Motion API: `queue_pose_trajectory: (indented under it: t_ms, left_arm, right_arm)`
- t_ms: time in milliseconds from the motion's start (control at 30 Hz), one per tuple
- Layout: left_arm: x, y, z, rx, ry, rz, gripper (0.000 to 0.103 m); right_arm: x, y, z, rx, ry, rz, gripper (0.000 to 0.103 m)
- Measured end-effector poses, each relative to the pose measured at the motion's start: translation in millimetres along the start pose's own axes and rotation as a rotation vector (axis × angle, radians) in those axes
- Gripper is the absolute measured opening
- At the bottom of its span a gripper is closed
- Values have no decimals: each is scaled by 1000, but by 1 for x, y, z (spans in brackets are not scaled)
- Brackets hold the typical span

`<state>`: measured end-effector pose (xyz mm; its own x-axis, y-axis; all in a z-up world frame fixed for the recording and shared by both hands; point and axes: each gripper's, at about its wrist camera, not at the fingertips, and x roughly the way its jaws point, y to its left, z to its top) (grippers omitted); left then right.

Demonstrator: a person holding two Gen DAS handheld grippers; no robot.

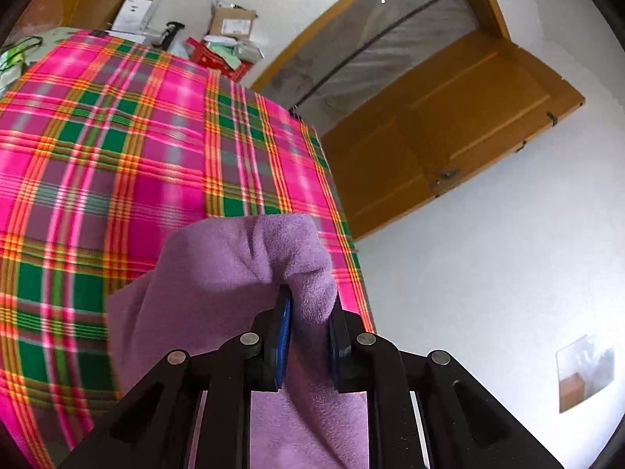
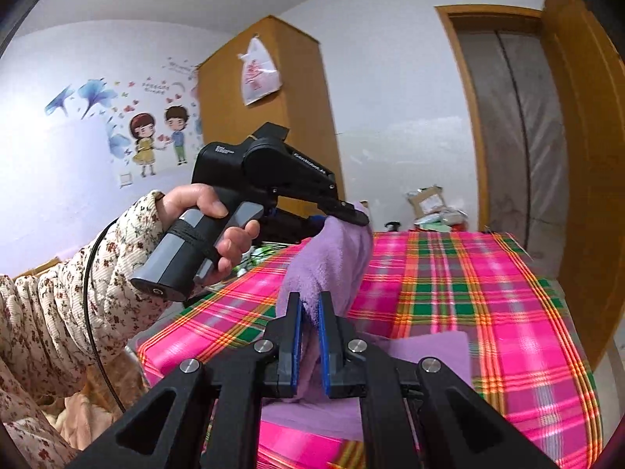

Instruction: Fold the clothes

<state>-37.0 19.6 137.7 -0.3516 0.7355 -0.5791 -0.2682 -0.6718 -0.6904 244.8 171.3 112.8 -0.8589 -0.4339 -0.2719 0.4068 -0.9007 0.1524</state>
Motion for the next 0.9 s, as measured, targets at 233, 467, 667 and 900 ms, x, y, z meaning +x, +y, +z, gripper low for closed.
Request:
queue_pose_trajectory:
  t_ms: [233, 467, 667, 900]
  left_arm:
    - [46, -13, 1, 14, 74, 21, 16]
    - [99, -14, 1, 5, 162, 40, 16]
    - [134, -4, -1, -17, 222, 57, 16]
    - [161, 2, -6, -5, 274, 91, 16]
  right_arm:
    - [-5, -37, -10, 65, 19, -69, 8]
    - [-3, -72, -26, 120, 68, -141, 8]
    - [5, -97, -42, 162, 120, -182, 8]
    - [14, -123, -63, 215, 189, -213, 8]
